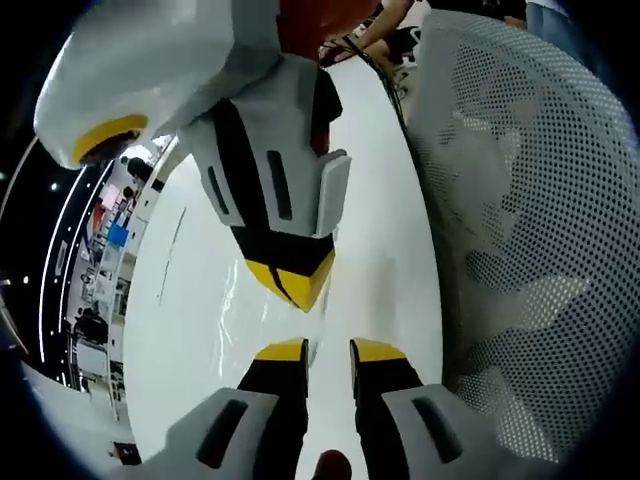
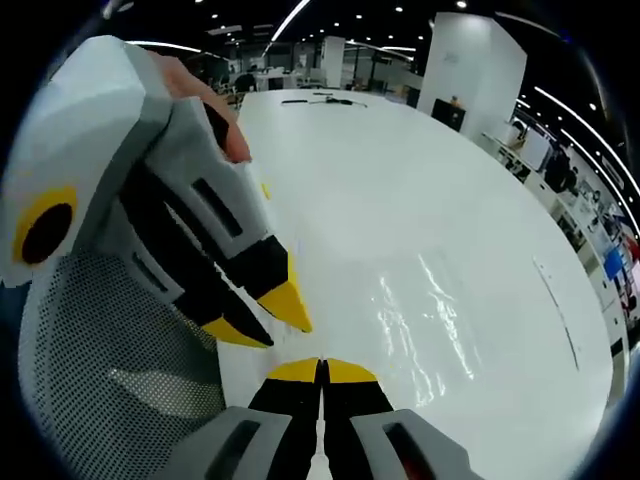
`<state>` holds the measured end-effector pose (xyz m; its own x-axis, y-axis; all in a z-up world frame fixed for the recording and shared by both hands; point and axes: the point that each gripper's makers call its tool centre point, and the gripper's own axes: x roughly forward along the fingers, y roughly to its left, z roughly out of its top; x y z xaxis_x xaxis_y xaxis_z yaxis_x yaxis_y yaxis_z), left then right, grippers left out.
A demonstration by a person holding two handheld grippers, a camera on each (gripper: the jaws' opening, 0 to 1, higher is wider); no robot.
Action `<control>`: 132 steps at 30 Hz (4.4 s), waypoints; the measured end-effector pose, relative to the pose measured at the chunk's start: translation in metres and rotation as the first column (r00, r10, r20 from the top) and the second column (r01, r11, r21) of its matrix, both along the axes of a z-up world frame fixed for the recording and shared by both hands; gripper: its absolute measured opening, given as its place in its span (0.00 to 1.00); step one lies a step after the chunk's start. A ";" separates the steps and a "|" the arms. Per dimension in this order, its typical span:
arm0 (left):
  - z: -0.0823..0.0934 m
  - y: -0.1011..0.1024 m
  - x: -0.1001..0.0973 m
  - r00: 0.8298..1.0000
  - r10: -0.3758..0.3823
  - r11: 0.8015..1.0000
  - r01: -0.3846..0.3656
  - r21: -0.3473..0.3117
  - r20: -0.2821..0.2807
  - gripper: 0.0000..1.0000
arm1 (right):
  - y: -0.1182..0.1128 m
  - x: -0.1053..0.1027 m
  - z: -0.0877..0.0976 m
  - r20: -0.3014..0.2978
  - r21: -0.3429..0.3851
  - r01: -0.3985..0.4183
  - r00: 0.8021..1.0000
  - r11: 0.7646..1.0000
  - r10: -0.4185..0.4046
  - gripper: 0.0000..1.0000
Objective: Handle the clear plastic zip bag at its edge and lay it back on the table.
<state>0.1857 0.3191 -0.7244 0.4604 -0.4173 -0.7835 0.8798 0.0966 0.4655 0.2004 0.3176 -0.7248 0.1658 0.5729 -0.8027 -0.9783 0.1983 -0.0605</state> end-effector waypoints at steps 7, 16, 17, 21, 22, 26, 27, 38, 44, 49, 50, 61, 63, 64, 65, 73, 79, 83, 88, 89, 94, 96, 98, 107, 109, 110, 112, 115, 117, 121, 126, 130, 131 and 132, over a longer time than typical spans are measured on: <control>0.002 -0.001 0.005 0.999 0.049 0.998 -0.049 -0.031 -0.019 0.00 | 0.000 0.001 -0.001 0.013 -0.009 -0.007 1.000 1.000 0.007 0.00; 0.003 0.003 0.005 0.998 0.051 0.998 -0.052 -0.030 -0.025 0.00 | 0.001 0.011 0.002 0.019 0.013 0.035 0.999 0.999 -0.035 0.00; 0.003 0.003 0.005 0.998 0.051 0.998 -0.052 -0.028 -0.021 0.00 | 0.001 0.012 0.001 0.020 0.014 0.040 0.999 0.999 -0.041 0.00; 0.004 0.004 0.005 0.998 0.056 0.998 -0.057 -0.025 -0.020 0.00 | 0.002 0.014 0.002 0.022 0.016 0.048 0.999 0.999 -0.048 0.00; 0.004 0.004 0.004 0.998 0.055 0.998 -0.056 -0.024 -0.020 0.00 | 0.002 0.015 0.003 0.022 0.017 0.051 0.998 0.999 -0.052 0.00; 0.003 0.005 0.004 0.998 0.055 0.998 -0.055 -0.017 -0.015 0.00 | 0.001 0.021 0.005 0.024 0.026 0.074 0.997 0.997 -0.074 0.00; 0.003 0.005 0.004 0.998 0.057 0.998 -0.057 -0.015 -0.012 0.00 | 0.001 0.024 0.005 0.025 0.029 0.082 0.996 0.996 -0.083 0.00; -0.001 0.004 0.004 0.998 0.065 0.998 -0.065 -0.005 -0.016 0.00 | 0.002 0.034 0.012 0.034 0.055 0.142 0.989 0.988 -0.144 0.00; -0.003 0.005 0.003 0.997 0.070 0.998 -0.070 -0.003 -0.019 0.00 | 0.003 0.040 0.015 0.034 0.064 0.162 0.986 0.985 -0.165 0.00; -0.005 0.004 0.001 0.997 0.075 0.997 -0.076 -0.004 -0.017 0.00 | 0.003 0.048 0.022 0.033 0.081 0.187 0.981 0.979 -0.190 0.00; -0.006 0.004 0.000 0.997 0.074 0.997 -0.074 -0.001 -0.016 0.00 | 0.003 0.050 0.023 0.033 0.084 0.191 0.980 0.978 -0.194 0.00; -0.009 0.003 -0.002 0.998 0.067 0.998 -0.067 0.004 -0.013 0.00 | 0.003 0.058 0.037 0.053 0.107 0.212 0.975 0.971 -0.218 0.00; -0.011 0.003 -0.002 0.998 0.065 0.998 -0.065 0.005 -0.014 0.00 | 0.004 0.059 0.039 0.057 0.113 0.211 0.974 0.971 -0.218 0.00; -0.011 0.003 -0.002 0.998 0.064 0.998 -0.064 0.007 -0.013 0.00 | 0.005 0.060 0.039 0.064 0.117 0.205 0.975 0.972 -0.213 0.00; -0.011 0.002 -0.002 0.998 0.065 0.998 -0.064 0.007 -0.013 0.00 | 0.005 0.061 0.039 0.080 0.117 0.197 0.975 0.973 -0.207 0.00; -0.008 0.000 0.001 0.997 0.077 0.997 -0.077 -0.006 -0.003 0.00 | 0.004 0.065 0.045 0.112 0.123 0.198 0.971 0.973 -0.211 0.00; -0.005 0.001 0.002 0.996 0.083 0.996 -0.083 -0.018 0.009 0.00 | 0.004 0.069 0.050 0.116 0.130 0.199 0.970 0.971 -0.214 0.00; -0.004 0.004 0.003 0.996 0.092 0.996 -0.092 -0.017 0.009 0.00 | 0.005 0.070 0.051 0.121 0.132 0.197 0.970 0.972 -0.213 0.00; -0.006 0.006 0.002 0.996 0.086 0.996 -0.086 -0.006 0.007 0.00 | 0.004 0.067 0.053 0.119 0.135 0.199 0.969 0.971 -0.215 0.00; -0.006 0.006 0.002 0.996 0.088 0.996 -0.088 -0.007 0.007 0.00 | 0.004 0.067 0.054 0.120 0.135 0.199 0.969 0.971 -0.216 0.00; -0.005 0.005 0.002 0.996 0.091 0.996 -0.091 -0.011 0.005 0.00 | 0.005 0.067 0.056 0.116 0.141 0.205 0.968 0.969 -0.222 0.00; -0.005 0.004 0.002 0.996 0.093 0.996 -0.093 -0.011 0.003 0.00 | 0.005 0.068 0.056 0.118 0.140 0.206 0.968 0.969 -0.223 0.00; -0.006 0.004 0.003 0.996 0.095 0.995 -0.094 -0.013 0.001 0.00 | 0.005 0.068 0.058 0.119 0.140 0.207 0.967 0.968 -0.224 0.00; -0.008 0.003 0.001 0.996 0.092 0.996 -0.092 -0.023 -0.001 0.00 | 0.006 0.072 0.055 0.128 0.126 0.205 0.967 0.971 -0.221 0.00; -0.008 0.003 0.001 0.996 0.089 0.996 -0.089 -0.025 -0.002 0.00 | 0.005 0.075 0.054 0.135 0.125 0.215 0.963 0.969 -0.231 0.00; -0.008 0.003 0.001 0.996 0.089 0.996 -0.089 -0.026 -0.004 0.00 | 0.005 0.075 0.053 0.137 0.126 0.219 0.962 0.968 -0.235 0.00; -0.008 0.003 0.001 0.996 0.086 0.996 -0.086 -0.024 -0.004 0.00 | 0.005 0.075 0.053 0.142 0.126 0.221 0.961 0.967 -0.238 0.00; -0.010 0.003 0.001 0.996 0.085 0.996 -0.085 -0.023 -0.007 0.00 | 0.004 0.075 0.054 0.138 0.125 0.224 0.961 0.966 -0.241 0.00; -0.010 0.003 0.001 0.996 0.086 0.996 -0.086 -0.023 -0.009 0.00 | 0.004 0.074 0.054 0.138 0.127 0.225 0.960 0.966 -0.242 0.00; -0.010 0.003 0.001 0.996 0.088 0.996 -0.089 -0.028 -0.012 0.00 | 0.003 0.074 0.055 0.146 0.129 0.228 0.958 0.965 -0.246 0.00; -0.010 0.003 0.002 0.996 0.090 0.995 -0.090 -0.030 -0.011 0.00 | 0.003 0.075 0.056 0.148 0.132 0.230 0.957 0.964 -0.249 0.00; -0.010 0.003 0.002 0.996 0.092 0.995 -0.093 -0.028 -0.014 0.00 | 0.004 0.074 0.056 0.142 0.135 0.233 0.957 0.963 -0.252 0.00; -0.010 0.003 0.002 0.996 0.092 0.995 -0.092 -0.028 -0.015 0.00 | 0.004 0.074 0.056 0.142 0.136 0.233 0.957 0.963 -0.251 0.00; -0.010 0.003 0.002 0.996 0.092 0.995 -0.092 -0.029 -0.016 0.00 | 0.004 0.074 0.056 0.142 0.135 0.233 0.957 0.963 -0.252 0.00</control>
<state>0.1877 0.3218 -0.7346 0.4867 -0.3965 -0.7784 0.8731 0.1907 0.4488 0.2745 0.3215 -0.6692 0.4297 0.5872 -0.6860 -0.8797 0.4434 -0.1715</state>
